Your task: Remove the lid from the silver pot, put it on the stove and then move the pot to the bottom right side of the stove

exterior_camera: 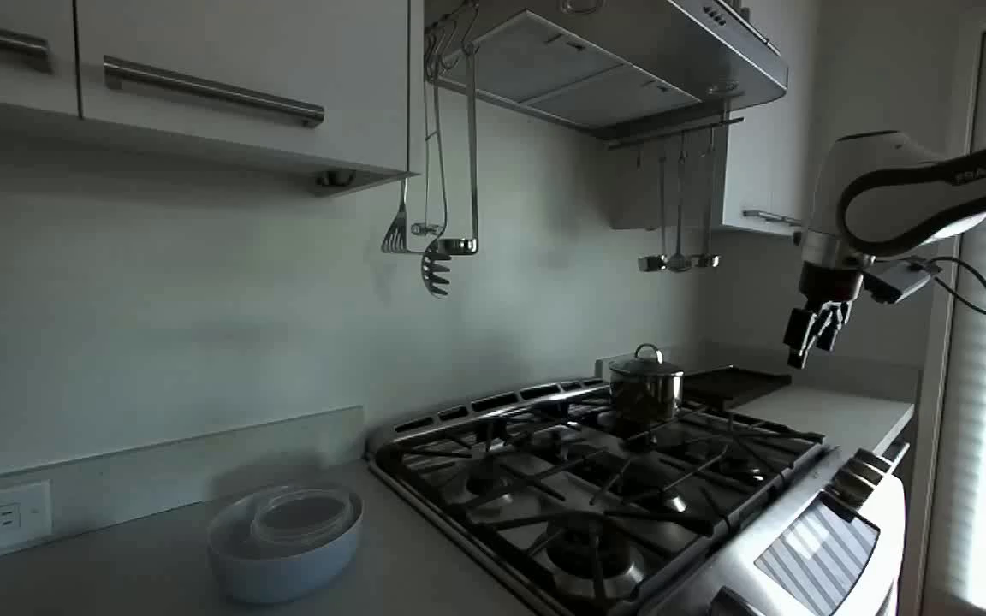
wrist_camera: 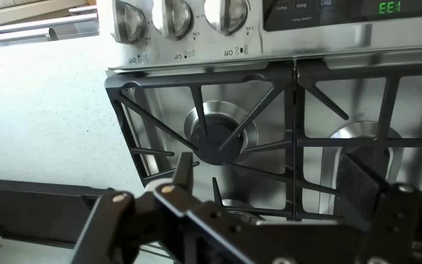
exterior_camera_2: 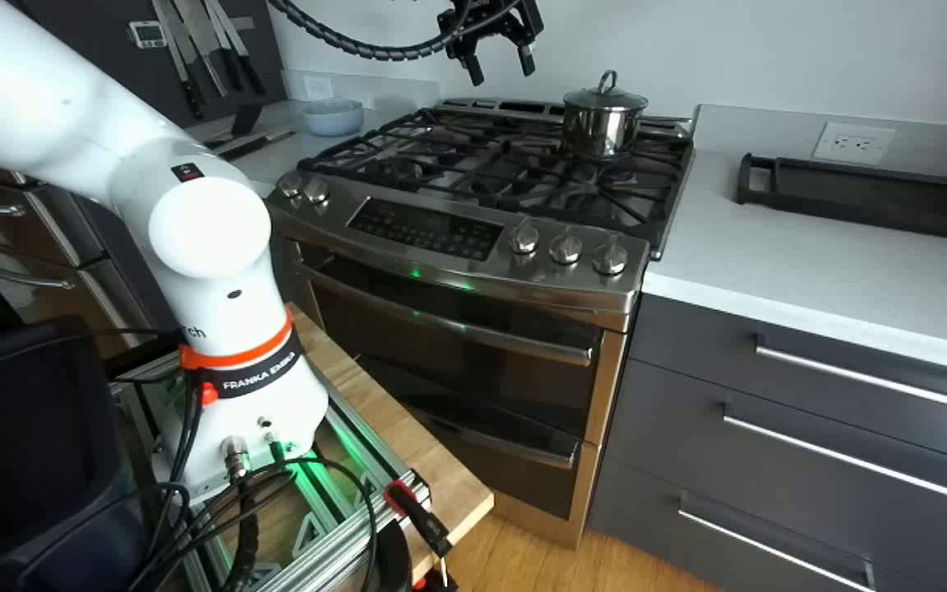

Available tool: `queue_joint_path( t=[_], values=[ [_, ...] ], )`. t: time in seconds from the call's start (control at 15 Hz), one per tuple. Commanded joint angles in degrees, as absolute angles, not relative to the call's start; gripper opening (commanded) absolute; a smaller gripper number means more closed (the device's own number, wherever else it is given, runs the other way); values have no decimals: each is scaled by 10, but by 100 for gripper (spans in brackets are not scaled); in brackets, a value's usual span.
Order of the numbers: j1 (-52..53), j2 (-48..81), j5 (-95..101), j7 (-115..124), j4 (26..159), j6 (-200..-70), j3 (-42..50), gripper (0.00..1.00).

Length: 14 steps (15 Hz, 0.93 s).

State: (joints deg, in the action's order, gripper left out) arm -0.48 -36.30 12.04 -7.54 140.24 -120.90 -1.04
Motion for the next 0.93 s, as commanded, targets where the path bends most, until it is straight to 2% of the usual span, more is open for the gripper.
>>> queue_joint_path(
  t=[0.0,0.4,0.87],
  values=[
    [-1,-363,123,-73,1401,-1207,-7,100],
    [-4,-349,121,-64,1398,-1224,-6,100],
    [7,-175,102,-74,1301,-1342,-3,100]
  ],
)
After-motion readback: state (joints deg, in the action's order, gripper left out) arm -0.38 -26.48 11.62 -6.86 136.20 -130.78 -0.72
